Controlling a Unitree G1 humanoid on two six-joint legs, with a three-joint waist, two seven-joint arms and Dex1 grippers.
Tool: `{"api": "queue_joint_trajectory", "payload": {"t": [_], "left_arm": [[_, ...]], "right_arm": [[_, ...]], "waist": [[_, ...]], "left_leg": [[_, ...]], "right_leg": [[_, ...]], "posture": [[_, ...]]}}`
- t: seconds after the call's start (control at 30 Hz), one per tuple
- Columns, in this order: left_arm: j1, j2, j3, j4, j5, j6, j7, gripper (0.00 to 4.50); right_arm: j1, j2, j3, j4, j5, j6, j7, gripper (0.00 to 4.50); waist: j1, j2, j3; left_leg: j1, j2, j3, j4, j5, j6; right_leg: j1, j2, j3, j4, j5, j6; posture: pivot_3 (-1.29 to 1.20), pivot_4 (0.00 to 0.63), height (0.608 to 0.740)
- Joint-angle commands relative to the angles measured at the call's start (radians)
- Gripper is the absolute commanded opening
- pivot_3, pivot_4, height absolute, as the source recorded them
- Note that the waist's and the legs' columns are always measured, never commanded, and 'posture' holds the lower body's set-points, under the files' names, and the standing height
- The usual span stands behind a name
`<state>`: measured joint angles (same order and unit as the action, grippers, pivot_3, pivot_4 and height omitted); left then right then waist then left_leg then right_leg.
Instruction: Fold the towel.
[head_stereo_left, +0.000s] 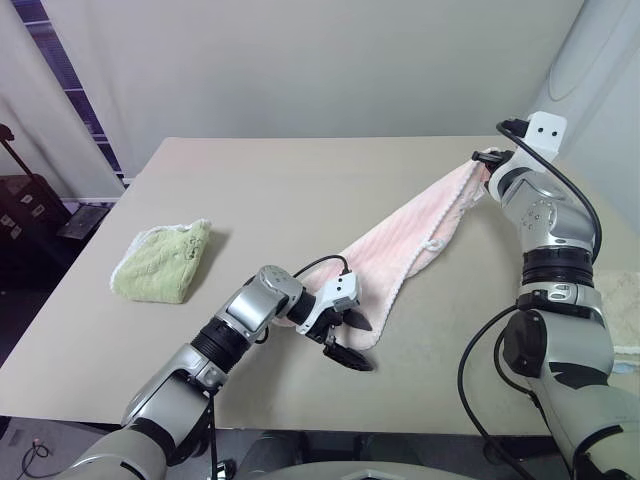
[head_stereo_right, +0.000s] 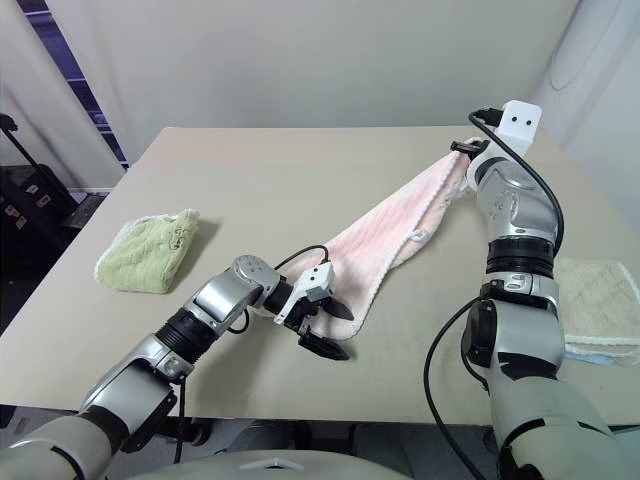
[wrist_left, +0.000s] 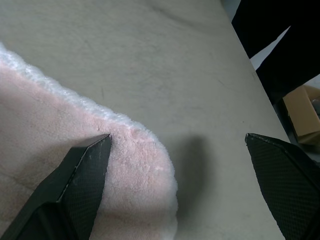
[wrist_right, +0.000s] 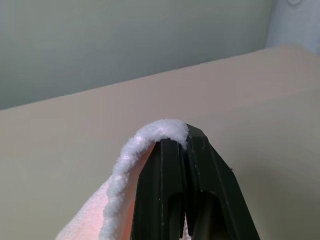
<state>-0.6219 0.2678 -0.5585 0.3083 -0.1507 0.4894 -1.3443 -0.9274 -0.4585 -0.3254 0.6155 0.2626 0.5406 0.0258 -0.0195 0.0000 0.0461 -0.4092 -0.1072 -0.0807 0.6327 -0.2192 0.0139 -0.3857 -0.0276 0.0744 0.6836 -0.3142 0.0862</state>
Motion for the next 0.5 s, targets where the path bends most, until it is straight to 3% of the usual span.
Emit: {"api": "queue_joint_trajectory", "payload": {"t": [0.03,0.4,0.5], "left_arm": [[0.010,0.011,-0.050,0.063,0.078,-0.053,0.027,3.87],[0.043,0.014,-0.039,0.184,0.141,-0.307,0.052,0.01],[0.041,0.010,-0.036,0.194,0.143,-0.320,0.042,0.01]], "right_arm": [[-0.001,-0.012,0.004,-0.074,-0.014,-0.006,-0.006,0.00],[0.057,-0.036,0.057,-0.145,-0.081,0.002,0.017,0.00],[0.065,-0.040,0.061,-0.157,-0.090,0.005,0.023,0.00]], "waist": [[0.001,0.000,0.000],[0.000,0.002,-0.003],[0.001,0.002,-0.004]], "left_leg": [[0.000,0.000,0.000,0.000,0.000,0.000],[0.002,0.000,0.000,0.000,0.000,0.000],[0.003,0.000,0.000,0.000,0.000,0.000]], "right_leg": [[0.000,0.000,0.000,0.000,0.000,0.000],[0.002,0.000,0.000,0.000,0.000,0.000],[0.003,0.000,0.000,0.000,0.000,0.000]], "posture": [[0.00,0.000,0.731],[0.00,0.000,0.731],[0.00,0.000,0.731]]}}
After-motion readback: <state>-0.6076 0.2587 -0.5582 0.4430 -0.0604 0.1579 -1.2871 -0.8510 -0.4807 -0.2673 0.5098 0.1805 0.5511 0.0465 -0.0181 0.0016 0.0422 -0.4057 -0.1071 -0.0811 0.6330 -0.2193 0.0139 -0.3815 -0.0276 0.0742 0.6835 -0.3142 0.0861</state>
